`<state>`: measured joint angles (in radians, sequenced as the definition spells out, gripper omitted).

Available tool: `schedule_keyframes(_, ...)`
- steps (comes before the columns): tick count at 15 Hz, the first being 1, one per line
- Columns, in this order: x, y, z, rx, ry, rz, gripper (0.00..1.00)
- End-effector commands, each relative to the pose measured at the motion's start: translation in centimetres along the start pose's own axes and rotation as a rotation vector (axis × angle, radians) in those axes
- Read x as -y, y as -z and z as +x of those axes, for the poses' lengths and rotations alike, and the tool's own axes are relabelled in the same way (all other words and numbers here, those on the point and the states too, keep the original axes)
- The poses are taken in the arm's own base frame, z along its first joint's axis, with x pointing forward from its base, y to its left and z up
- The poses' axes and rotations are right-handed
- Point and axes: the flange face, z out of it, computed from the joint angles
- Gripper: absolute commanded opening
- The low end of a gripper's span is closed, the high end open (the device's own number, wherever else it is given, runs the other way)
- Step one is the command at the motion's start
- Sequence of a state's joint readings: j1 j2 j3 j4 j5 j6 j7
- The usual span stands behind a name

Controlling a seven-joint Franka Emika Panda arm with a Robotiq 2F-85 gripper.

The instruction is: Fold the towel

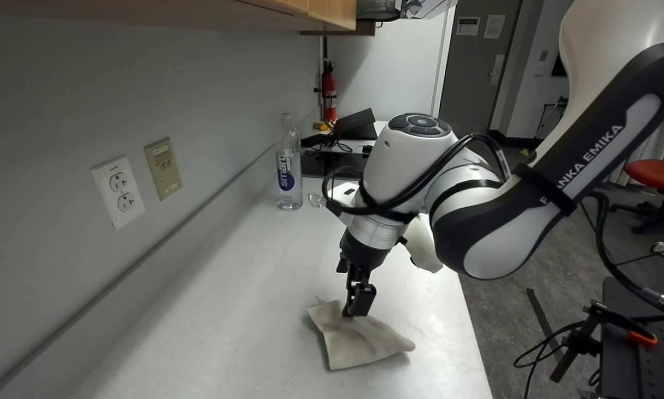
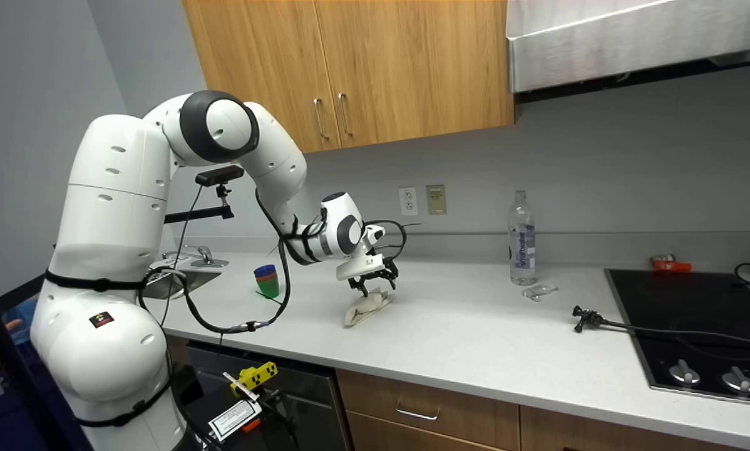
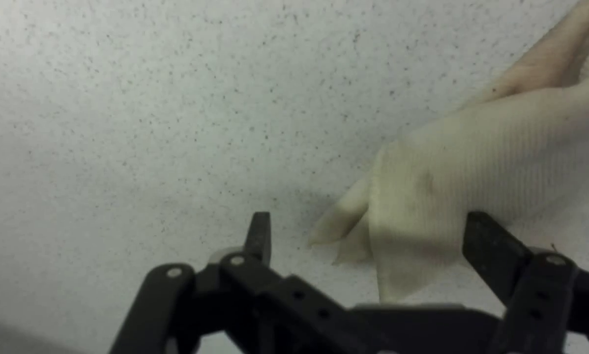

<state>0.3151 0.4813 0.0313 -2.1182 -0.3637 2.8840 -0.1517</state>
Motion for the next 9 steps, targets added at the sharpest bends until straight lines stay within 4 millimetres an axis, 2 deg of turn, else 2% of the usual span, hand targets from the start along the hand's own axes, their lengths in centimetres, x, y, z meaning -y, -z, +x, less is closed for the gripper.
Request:
schedule_keyframes(1, 0.9, 2.6, 0.9, -0.007, 0.004, -0.021, 1.0)
schedule_keyframes(5, 2.8, 6.9, 1.8, 0.01, 0.027, -0.023, 1.0)
schedule_keyframes(9, 6.1, 12.8, 2.1, 0.015, 0.05, -0.022, 1.0)
